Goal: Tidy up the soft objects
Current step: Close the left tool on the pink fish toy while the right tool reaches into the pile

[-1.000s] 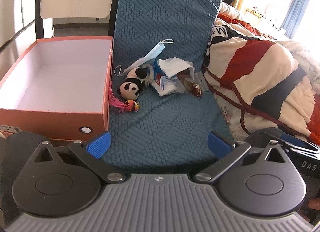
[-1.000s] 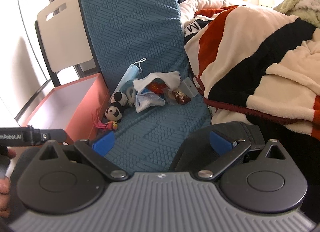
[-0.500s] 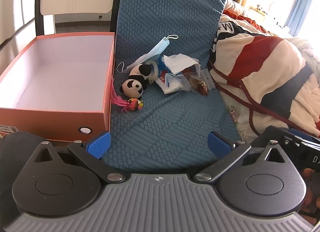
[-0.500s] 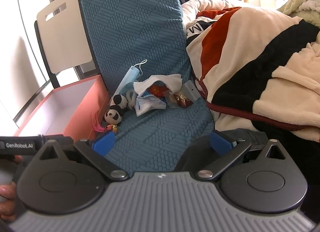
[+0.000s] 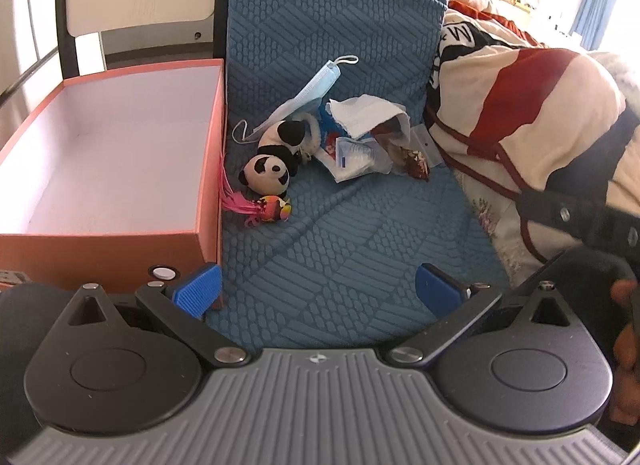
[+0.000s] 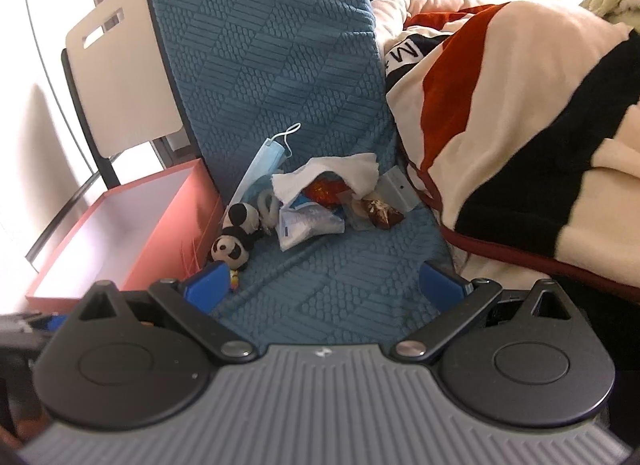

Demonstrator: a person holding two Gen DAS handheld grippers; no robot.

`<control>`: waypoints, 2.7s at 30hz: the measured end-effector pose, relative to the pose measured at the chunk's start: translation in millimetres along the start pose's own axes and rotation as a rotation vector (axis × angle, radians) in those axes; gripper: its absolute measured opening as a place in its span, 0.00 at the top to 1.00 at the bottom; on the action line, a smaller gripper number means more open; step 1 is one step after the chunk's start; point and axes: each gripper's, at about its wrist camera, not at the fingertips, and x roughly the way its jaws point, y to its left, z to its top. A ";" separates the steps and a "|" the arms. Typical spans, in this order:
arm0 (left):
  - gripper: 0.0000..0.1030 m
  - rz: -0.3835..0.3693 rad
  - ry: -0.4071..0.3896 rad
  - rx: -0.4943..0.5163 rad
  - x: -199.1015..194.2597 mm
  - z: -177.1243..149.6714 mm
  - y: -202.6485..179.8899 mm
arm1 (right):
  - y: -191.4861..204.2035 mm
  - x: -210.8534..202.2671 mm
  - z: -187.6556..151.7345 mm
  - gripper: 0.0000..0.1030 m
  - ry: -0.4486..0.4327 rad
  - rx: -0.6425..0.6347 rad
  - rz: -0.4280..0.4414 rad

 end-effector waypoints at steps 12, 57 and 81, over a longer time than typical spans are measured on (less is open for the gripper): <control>0.00 0.021 -0.025 0.055 31.2 9.2 -12.4 | -10.4 42.4 19.3 0.00 -0.013 0.068 0.000; 0.16 0.163 -0.147 0.294 139.7 28.3 -18.0 | -37.4 183.3 50.7 0.37 0.183 0.113 0.117; 0.37 0.247 -0.032 0.232 198.4 19.6 -2.3 | -7.0 254.5 61.7 0.32 0.309 0.002 0.115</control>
